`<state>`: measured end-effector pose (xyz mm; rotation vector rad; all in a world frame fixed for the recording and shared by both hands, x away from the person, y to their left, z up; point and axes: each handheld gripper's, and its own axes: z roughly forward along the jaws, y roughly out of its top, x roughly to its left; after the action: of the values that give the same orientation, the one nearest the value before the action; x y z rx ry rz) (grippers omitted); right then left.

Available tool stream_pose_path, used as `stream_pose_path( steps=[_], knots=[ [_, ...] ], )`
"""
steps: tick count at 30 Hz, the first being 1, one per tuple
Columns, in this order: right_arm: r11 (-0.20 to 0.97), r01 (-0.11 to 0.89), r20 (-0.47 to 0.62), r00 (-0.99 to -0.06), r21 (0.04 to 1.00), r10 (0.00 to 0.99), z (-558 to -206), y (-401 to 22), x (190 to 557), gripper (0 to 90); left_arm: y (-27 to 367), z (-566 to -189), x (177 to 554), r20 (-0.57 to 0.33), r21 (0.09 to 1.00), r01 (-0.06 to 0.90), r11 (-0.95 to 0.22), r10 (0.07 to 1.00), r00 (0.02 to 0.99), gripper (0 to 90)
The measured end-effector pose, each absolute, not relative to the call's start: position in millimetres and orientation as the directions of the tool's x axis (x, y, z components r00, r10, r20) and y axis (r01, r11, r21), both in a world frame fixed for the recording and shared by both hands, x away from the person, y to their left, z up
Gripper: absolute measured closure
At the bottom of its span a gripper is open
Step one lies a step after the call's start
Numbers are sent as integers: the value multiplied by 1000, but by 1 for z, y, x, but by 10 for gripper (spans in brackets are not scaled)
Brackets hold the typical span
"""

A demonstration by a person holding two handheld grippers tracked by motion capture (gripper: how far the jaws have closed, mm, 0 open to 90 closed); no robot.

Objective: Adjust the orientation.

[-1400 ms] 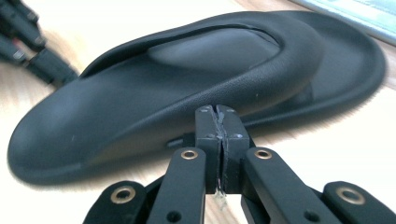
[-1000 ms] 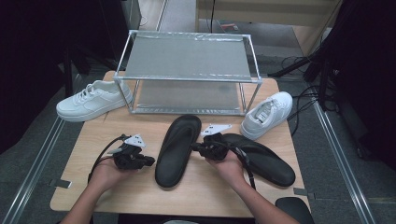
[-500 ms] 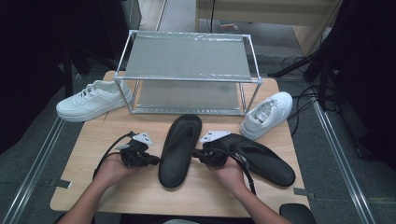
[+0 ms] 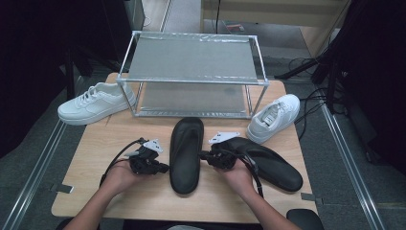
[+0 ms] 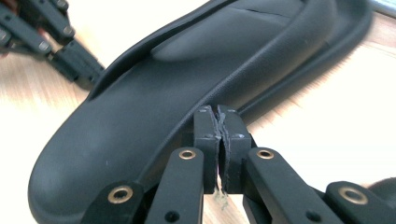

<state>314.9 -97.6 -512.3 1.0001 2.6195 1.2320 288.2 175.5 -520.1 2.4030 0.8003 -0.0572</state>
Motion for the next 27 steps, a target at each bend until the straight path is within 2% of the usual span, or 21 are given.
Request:
stream_pose_path(
  steps=[7,12,14,15,16,17,18,20,22,27],
  knots=[
    [454,536,199,-774,712,601,-512,-102,318,875,171,-519,287,-232,541,553,-634,520,822,849],
    [460,508,170,-784,728,597,-509,-106,318,771,180,-508,285,-235,611,544,-575,525,818,814],
    [444,510,197,-791,737,580,-507,-108,318,699,182,-505,284,-238,641,542,-544,530,814,770],
    [439,513,220,-797,738,563,-505,-111,317,653,184,-503,284,-240,657,542,-523,537,809,686],
    [439,513,220,-797,738,563,-505,-111,317,653,184,-503,284,-240,657,542,-523,537,809,632],
    [433,510,227,-801,743,555,-505,-112,316,600,184,-504,284,-247,659,549,-513,542,803,632],
    [429,511,244,-808,745,537,-505,-113,316,541,185,-504,285,-246,658,554,-510,549,798,595],
    [435,506,247,-815,745,524,-506,-115,313,481,186,-504,287,-245,656,561,-504,561,791,510],
    [436,502,249,-819,746,517,-506,-115,312,470,188,-504,288,-250,665,567,-487,569,783,465],
    [480,469,224,-847,741,481,-499,-121,304,435,192,-503,289,-232,695,545,-470,571,788,422]
  ],
)
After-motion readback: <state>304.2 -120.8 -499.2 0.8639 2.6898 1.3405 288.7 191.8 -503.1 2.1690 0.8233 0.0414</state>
